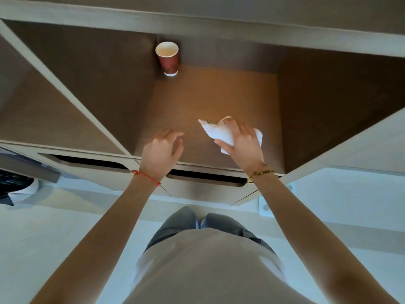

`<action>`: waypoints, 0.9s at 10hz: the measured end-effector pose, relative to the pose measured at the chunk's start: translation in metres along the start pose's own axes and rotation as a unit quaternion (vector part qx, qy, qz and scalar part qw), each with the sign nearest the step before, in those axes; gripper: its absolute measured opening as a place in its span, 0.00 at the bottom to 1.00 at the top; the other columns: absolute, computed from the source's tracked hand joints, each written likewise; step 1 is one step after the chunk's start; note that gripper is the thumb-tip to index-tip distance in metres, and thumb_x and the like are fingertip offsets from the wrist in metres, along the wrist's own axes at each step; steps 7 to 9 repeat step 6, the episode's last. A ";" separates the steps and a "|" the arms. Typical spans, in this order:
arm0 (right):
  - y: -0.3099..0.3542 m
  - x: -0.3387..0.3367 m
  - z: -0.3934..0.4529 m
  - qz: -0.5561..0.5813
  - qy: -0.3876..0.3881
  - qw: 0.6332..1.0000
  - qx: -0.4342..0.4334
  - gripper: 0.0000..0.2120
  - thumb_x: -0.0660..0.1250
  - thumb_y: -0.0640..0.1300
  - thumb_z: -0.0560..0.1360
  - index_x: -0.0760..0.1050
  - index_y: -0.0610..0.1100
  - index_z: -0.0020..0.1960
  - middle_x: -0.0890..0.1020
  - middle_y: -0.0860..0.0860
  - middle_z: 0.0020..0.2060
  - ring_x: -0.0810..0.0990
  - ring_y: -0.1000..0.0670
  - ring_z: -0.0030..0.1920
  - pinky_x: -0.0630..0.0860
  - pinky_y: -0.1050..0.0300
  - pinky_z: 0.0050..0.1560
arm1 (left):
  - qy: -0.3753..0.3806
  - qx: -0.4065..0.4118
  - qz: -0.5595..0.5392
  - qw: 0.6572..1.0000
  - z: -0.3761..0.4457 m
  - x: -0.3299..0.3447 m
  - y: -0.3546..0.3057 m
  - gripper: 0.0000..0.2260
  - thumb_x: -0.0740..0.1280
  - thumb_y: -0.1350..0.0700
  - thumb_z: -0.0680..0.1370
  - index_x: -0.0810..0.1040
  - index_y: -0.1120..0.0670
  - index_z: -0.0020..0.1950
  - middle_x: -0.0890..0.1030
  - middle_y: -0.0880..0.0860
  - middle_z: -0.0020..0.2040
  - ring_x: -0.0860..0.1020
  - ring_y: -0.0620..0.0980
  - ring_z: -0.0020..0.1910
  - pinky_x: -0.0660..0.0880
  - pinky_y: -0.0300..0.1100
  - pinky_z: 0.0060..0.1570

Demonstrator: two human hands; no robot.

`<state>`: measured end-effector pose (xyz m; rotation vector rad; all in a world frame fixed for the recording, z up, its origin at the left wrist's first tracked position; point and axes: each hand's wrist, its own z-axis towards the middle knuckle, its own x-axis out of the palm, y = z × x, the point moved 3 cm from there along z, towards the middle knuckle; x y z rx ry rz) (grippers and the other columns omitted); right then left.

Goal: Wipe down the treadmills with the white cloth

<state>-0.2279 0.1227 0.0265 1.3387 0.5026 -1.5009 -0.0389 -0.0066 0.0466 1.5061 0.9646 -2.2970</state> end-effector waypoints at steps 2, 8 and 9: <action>-0.018 0.037 0.008 -0.033 0.019 0.999 0.005 0.25 0.72 0.56 0.72 0.74 0.44 0.64 0.78 0.46 0.58 0.75 0.41 0.55 0.71 0.48 0.58 | 0.036 0.006 0.013 0.999 0.023 0.032 0.020 0.10 0.67 0.58 0.78 0.82 0.54 0.58 0.83 0.54 0.52 0.81 0.54 0.51 0.79 0.47 0.44; -0.011 0.008 -0.007 0.022 0.010 0.999 0.038 0.25 0.60 0.60 0.77 0.71 0.46 0.68 0.76 0.47 0.64 0.71 0.44 0.63 0.66 0.45 0.66 | 0.058 0.033 -0.009 0.998 0.029 0.020 0.027 0.09 0.67 0.57 0.79 0.82 0.54 0.58 0.83 0.54 0.52 0.82 0.53 0.50 0.81 0.48 0.44; -0.011 0.008 -0.007 0.022 0.010 0.999 0.038 0.25 0.60 0.60 0.77 0.71 0.46 0.68 0.76 0.47 0.64 0.71 0.44 0.63 0.66 0.45 0.66 | 0.058 0.033 -0.009 0.998 0.029 0.020 0.027 0.09 0.67 0.57 0.79 0.82 0.54 0.58 0.83 0.54 0.52 0.82 0.53 0.50 0.81 0.48 0.44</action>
